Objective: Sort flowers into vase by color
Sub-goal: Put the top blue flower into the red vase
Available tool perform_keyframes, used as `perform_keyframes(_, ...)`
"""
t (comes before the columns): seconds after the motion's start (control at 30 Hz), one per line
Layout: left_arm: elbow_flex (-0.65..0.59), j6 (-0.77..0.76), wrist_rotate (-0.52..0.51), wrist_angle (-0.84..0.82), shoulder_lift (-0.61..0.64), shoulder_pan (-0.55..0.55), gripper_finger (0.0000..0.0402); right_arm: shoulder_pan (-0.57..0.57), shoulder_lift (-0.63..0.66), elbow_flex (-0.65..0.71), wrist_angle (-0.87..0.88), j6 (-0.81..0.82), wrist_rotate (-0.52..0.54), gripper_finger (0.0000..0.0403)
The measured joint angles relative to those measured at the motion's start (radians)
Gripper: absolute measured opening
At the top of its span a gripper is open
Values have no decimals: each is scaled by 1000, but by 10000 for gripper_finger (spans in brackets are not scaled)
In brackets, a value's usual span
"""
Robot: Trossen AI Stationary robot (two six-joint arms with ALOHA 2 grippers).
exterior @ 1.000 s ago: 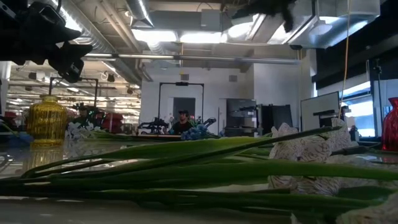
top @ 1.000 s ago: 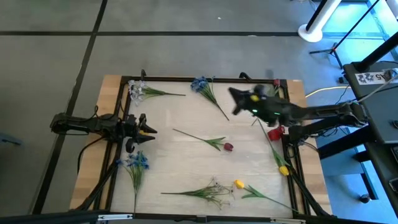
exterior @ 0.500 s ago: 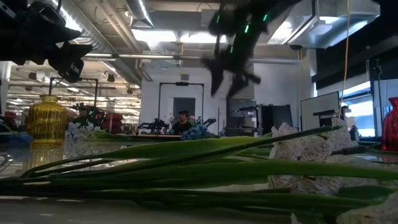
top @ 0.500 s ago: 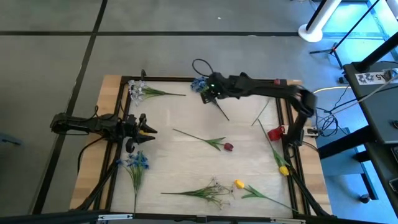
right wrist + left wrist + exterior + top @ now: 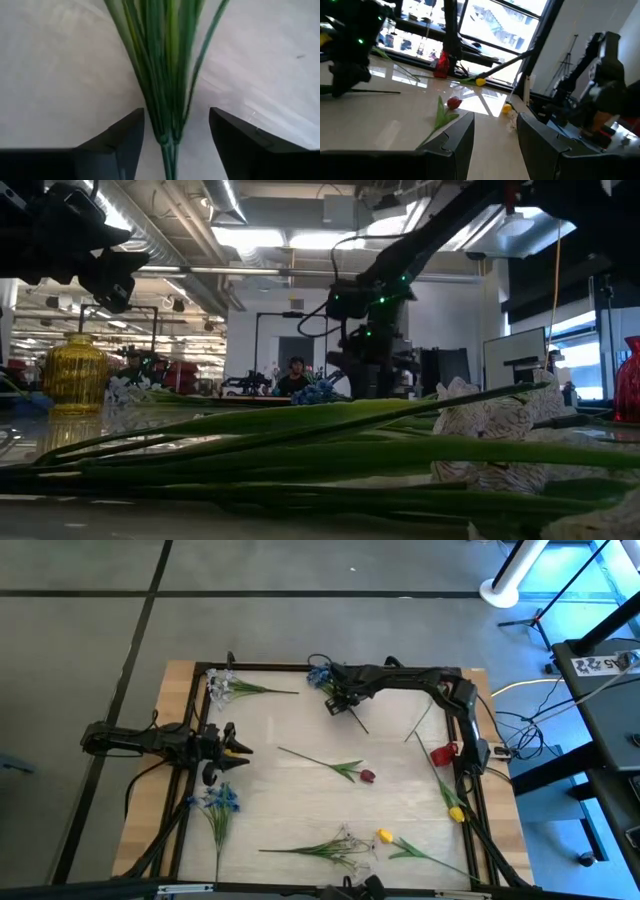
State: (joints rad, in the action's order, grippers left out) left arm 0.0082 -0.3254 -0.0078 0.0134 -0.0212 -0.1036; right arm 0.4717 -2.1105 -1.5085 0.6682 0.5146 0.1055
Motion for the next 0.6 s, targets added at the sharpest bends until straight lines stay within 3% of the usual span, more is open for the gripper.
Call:
perform_keyframes(0.1, -1, -11, 0, 17, 0, 0, 144, 0, -17, -2, -10, 2, -16, 192)
perform_keyframes(0.23, -1, -166, -2, 129, 0, 0, 144, -1, -24, -4, -16, 2, -11, 147)
perform_keyframes(0.5, 0, -478, -30, 572, 0, 0, 144, -7, -9, 0, -32, 3, -19, 19)
perform_keyframes(0.6, 0, -490, -28, 653, 0, 0, 144, -27, 24, -23, -27, 4, -8, 22)
